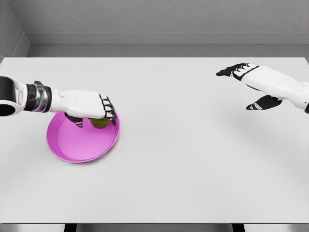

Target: Put the apple on the plate with both arms

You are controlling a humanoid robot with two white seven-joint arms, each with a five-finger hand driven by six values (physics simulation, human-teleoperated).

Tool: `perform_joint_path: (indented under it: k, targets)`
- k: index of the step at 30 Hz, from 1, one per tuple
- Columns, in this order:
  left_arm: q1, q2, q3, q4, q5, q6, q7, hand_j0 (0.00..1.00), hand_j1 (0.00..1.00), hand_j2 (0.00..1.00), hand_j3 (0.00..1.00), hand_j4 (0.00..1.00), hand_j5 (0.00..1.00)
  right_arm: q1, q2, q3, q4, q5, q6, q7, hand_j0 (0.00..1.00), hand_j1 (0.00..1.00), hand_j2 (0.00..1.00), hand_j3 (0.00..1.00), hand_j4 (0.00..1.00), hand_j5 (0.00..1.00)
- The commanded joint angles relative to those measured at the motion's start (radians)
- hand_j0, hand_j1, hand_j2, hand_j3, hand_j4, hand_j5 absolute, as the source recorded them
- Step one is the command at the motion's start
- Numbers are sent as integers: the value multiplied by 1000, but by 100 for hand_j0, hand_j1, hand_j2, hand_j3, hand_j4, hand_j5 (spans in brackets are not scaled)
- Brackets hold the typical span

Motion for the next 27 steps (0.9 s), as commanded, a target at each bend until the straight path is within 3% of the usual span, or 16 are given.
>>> perform_joint_path:
  k: [1, 2, 3, 4, 8, 13, 18, 27]
  targets:
    - [0, 36, 7, -1, 16, 2, 1, 100, 100, 100, 100, 100, 100, 0, -1, 0, -2, -4, 1, 0, 100, 100, 100, 100, 100, 100]
    - [0, 68, 10, -6, 37, 2, 4, 100, 100, 100, 100, 100, 100, 0, -1, 1, 0, -4, 1, 0, 100, 100, 100, 100, 100, 100]
    - [2, 83, 16, -3, 123, 2, 4, 100, 100, 100, 100, 100, 100, 0, -1, 0, 0, -4, 1, -2, 100, 100, 100, 100, 100, 100]
    - [18, 94, 24, -1, 160, 2, 4, 100, 100, 100, 100, 100, 100, 0, -1, 0, 0, -4, 1, 0, 100, 100, 100, 100, 100, 100]
    - [107, 151, 164, 5, 240, 2, 9, 100, 100, 100, 100, 100, 100, 0, -1, 0, 0, -4, 1, -2, 100, 100, 100, 100, 100, 100]
    - [109, 152, 179, 149, 380, 2, 11, 100, 100, 100, 100, 100, 100, 0, -1, 0, 0, -4, 1, -2, 100, 100, 100, 100, 100, 100]
    - [146, 155, 181, 258, 384, 2, 11, 100, 100, 100, 100, 100, 100, 0, -1, 0, 0, -4, 1, 0, 100, 100, 100, 100, 100, 100]
    - [150, 163, 179, 249, 380, 2, 6, 100, 100, 100, 100, 100, 100, 0, -1, 0, 0, -4, 1, 0, 100, 100, 100, 100, 100, 100]
